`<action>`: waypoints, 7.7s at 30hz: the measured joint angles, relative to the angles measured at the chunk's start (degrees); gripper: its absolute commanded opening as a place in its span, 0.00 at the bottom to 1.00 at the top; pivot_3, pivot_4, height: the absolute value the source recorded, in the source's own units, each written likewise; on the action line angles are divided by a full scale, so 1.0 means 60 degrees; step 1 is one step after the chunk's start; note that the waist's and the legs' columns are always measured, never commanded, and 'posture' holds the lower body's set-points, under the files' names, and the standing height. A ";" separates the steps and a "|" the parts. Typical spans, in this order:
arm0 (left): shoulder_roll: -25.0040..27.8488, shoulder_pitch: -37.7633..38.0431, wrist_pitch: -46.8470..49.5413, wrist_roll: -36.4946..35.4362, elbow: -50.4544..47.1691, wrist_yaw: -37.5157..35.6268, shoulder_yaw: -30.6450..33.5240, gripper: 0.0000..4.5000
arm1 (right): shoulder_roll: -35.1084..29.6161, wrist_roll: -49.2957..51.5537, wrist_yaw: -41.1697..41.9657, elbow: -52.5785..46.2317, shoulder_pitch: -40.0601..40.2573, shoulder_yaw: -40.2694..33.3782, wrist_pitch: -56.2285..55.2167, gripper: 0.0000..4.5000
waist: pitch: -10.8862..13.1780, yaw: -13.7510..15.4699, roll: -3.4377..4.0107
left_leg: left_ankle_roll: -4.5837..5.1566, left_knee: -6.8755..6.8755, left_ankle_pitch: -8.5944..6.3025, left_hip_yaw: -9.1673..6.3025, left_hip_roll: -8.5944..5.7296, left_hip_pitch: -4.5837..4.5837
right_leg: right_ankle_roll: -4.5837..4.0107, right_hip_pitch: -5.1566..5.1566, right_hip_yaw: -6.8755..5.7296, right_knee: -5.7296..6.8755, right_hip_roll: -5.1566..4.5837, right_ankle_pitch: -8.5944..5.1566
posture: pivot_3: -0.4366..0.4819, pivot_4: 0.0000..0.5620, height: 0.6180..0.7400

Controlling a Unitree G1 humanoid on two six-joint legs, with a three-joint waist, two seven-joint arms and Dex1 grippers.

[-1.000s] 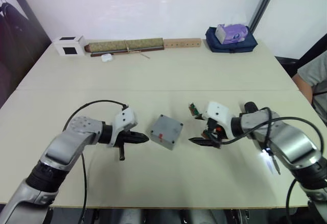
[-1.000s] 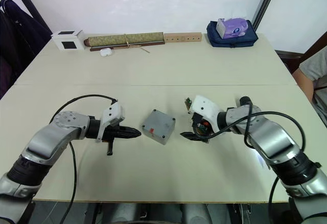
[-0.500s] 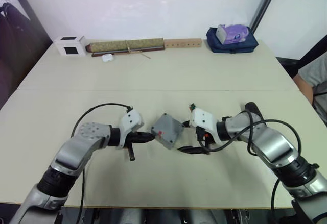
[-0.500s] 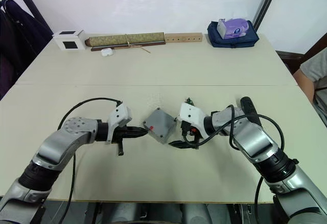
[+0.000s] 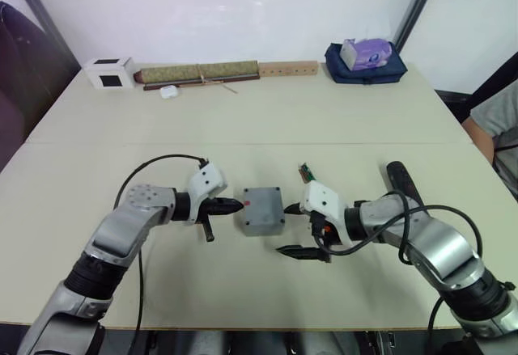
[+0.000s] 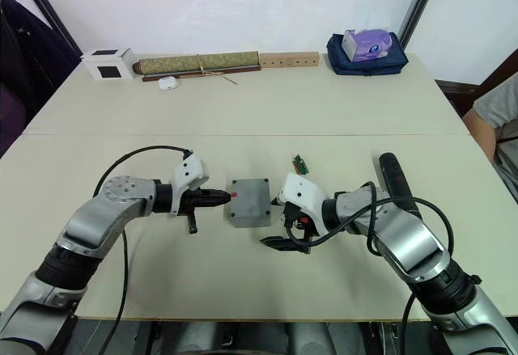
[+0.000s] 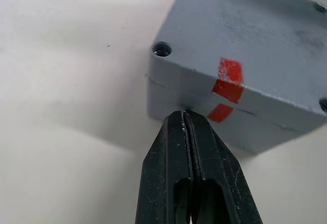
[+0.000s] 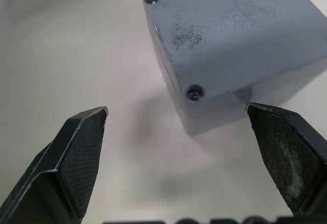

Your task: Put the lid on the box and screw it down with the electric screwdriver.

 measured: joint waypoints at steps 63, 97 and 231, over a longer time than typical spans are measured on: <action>0.0870 -0.1233 0.1042 -0.1834 -0.1304 -0.1236 0.0401 0.00 | 0.0951 0.0117 -0.2739 0.0970 0.3087 -0.3378 -0.1586 0.53 | 0.0004 -0.0009 -0.0006 | 0.0002 -0.0021 -0.0003 0.0007 -0.0003 0.0071 | -0.0001 0.0071 0.0006 -0.0020 0.0009 -0.0002 | 0.48 0.27 1.00; 0.0645 -0.1348 0.0504 -0.1350 -0.0484 -0.1221 0.0391 0.00 | 0.0832 -0.0012 -0.2506 0.1119 0.2600 -0.3432 -0.1954 0.02 | 0.0004 -0.0007 -0.0006 | 0.0002 -0.0021 -0.0003 0.0007 -0.0004 0.0071 | -0.0001 0.0070 0.0006 -0.0020 0.0009 -0.0002 | 0.48 0.27 1.00; 0.0105 -0.0684 0.1157 -0.2411 -0.3124 -0.0496 -0.0119 0.00 | -0.4795 0.1282 0.0309 0.6849 -0.2661 0.0230 0.5250 0.99 | 0.0026 -0.0011 0.0023 | 0.0018 -0.0065 -0.0012 0.0045 0.0007 0.0068 | -0.0003 0.0051 0.0035 -0.0074 0.0006 -0.0003 | 0.48 0.27 1.00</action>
